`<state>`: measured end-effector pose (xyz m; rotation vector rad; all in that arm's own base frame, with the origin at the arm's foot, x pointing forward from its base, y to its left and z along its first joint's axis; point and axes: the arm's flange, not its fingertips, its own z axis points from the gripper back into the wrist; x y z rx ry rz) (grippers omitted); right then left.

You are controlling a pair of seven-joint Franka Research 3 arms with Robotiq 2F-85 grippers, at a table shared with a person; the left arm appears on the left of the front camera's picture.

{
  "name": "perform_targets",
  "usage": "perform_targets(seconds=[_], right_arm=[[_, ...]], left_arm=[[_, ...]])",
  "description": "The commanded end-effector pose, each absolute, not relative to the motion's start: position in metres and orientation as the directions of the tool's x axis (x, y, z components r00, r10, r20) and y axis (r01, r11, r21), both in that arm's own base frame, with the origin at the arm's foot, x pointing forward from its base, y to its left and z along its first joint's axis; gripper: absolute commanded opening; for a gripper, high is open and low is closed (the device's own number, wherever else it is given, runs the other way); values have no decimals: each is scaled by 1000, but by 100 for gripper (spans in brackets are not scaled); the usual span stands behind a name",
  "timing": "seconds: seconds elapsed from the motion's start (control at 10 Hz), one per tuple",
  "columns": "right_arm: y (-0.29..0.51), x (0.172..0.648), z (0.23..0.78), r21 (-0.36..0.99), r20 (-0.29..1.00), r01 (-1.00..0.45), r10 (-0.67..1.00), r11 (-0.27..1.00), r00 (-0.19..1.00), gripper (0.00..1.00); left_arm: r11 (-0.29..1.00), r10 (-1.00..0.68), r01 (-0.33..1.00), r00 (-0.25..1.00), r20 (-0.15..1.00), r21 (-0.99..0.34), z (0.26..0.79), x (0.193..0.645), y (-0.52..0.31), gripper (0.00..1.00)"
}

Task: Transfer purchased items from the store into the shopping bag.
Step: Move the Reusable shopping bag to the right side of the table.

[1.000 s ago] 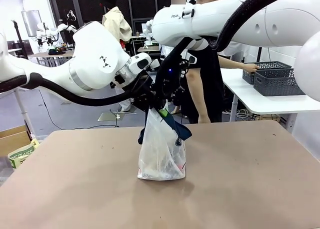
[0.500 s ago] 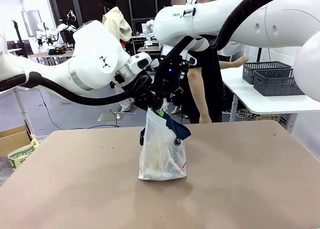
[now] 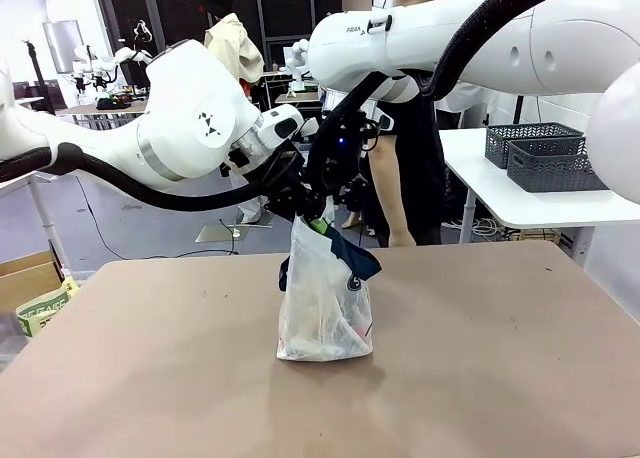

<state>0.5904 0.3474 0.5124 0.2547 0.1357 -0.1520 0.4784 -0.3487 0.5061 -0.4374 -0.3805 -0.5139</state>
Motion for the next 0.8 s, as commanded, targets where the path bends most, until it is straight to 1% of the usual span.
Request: perform_targets(seconds=[0.0, 0.2, 0.3, 0.5, 0.7], right_arm=[[347, 590, 513, 242, -160, 185, -149, 952, 976, 0], [348, 590, 512, 235, -149, 168, -135, 957, 980, 0], [341, 589, 513, 274, -145, 152, -115, 950, 983, 19], [312, 588, 511, 298, -144, 210, -174, 931, 974, 59], [286, 576, 512, 375, -113, 200, -170, 905, 979, 98]], left_arm=[[783, -379, 540, 808, 450, -308, 507, 478, -349, 0], [783, -379, 540, 808, 450, -308, 507, 478, -349, 0], [783, -379, 540, 808, 450, -308, 507, 478, -349, 0], [783, -379, 540, 808, 450, -308, 507, 478, -349, 0], [783, -379, 540, 808, 450, -308, 507, 478, -349, 0]])
